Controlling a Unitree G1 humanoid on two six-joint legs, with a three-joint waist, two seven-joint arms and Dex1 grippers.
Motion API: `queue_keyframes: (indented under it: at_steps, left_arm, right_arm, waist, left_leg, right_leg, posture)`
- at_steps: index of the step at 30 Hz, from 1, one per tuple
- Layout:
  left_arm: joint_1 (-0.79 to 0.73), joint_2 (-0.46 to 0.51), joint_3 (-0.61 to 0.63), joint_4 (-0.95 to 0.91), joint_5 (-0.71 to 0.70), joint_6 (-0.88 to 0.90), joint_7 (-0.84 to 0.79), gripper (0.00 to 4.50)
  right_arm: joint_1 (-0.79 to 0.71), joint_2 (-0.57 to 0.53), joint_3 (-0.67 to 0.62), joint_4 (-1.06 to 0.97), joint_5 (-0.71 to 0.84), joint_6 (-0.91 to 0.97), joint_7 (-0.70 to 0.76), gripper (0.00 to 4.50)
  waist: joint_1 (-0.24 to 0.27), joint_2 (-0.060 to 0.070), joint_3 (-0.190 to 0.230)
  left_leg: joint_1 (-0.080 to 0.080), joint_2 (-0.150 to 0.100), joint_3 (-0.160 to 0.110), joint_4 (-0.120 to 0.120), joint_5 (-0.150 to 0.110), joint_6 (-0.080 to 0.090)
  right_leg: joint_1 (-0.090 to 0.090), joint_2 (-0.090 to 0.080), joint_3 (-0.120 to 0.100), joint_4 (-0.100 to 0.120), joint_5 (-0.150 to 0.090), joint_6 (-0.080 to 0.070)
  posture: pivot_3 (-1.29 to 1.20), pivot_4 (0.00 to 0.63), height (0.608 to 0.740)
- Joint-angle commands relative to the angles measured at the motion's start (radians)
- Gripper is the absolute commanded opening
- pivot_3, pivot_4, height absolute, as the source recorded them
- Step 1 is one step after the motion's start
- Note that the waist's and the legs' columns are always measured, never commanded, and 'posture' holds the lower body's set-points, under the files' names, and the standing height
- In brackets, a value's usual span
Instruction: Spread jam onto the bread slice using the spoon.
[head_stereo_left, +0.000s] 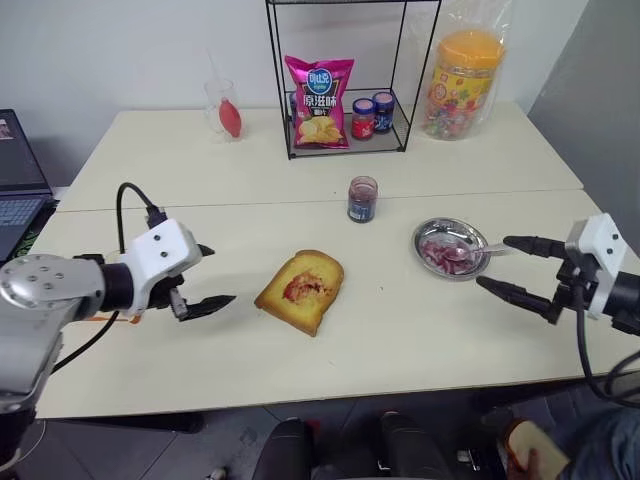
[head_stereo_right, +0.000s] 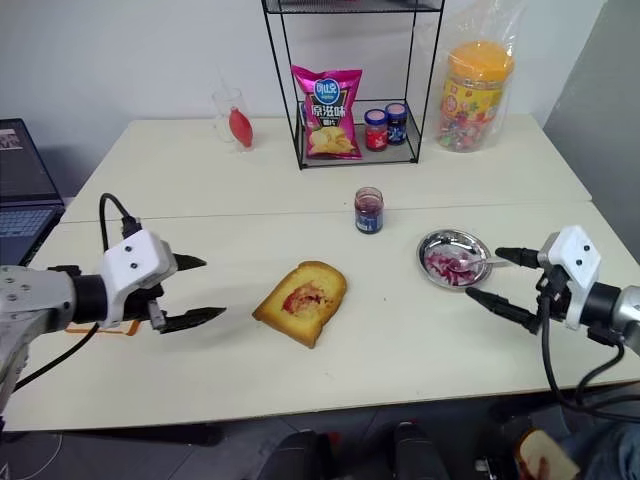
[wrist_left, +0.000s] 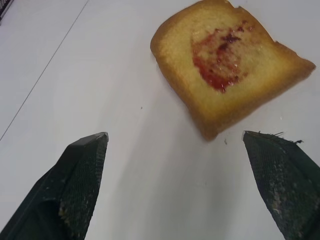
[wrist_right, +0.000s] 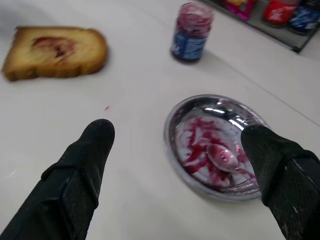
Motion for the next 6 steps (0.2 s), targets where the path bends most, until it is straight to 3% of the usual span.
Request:
queue_keyframes:
  at_steps: [1, 6]
  left_arm:
    - [0.034, 0.019, 0.048, 0.002, 0.011, -0.063, -0.013, 4.5]
    - [0.027, 0.009, 0.019, 0.01, 0.004, -0.074, -0.001, 4.5]
  right_arm:
    - [-0.01, -0.026, -0.051, -0.019, 0.025, -0.047, 0.083, 4.49]
    - [-0.043, -0.033, -0.021, 0.014, 0.001, -0.072, 0.11, 4.49]
  waist:
    - [0.0, -0.001, 0.0]
    - [0.001, -0.001, 0.0]
  left_leg:
    - [0.0, 0.001, 0.0, 0.0, 0.0, 0.0]
    - [0.0, 0.001, 0.0, 0.0, 0.0, 0.0]
  right_leg:
    - [0.0, 0.0, 0.0, 0.0, 0.0, 0.0]
    - [0.0, 0.0, 0.0, 0.0, 0.0, 0.0]
  posture:
    - [0.0, 0.15, 0.74]
    - [0.0, 0.15, 0.74]
